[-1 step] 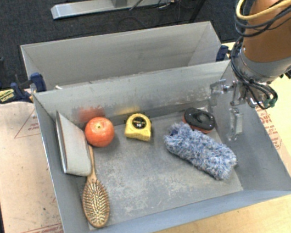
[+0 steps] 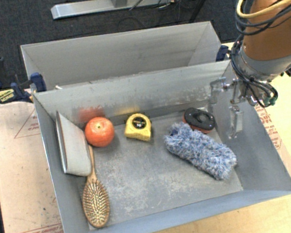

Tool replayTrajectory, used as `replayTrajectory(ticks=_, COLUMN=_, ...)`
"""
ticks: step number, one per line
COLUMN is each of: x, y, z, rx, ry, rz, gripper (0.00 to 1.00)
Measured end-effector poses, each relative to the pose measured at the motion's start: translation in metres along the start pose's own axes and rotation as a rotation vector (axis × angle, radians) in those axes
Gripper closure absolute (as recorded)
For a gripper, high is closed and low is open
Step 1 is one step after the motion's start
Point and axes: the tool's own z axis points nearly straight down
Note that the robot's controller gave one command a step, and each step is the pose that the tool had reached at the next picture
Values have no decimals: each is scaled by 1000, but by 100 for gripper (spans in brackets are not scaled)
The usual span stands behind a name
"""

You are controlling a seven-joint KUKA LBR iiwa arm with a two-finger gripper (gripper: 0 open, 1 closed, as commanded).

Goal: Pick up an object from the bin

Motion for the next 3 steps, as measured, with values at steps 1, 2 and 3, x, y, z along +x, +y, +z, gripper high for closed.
replayTrajectory(ticks=1, x=1, y=24, z=70, rx=-1, ry=-2, rz=30, gripper=0)
replayTrajectory(ticks=2, x=-15, y=70, z=70, rx=-1, ry=-1, rz=-8, gripper=0)
replayTrajectory(ticks=3, x=-28, y=47, z=113, rx=-2, ry=-7, rz=43, gripper=0)
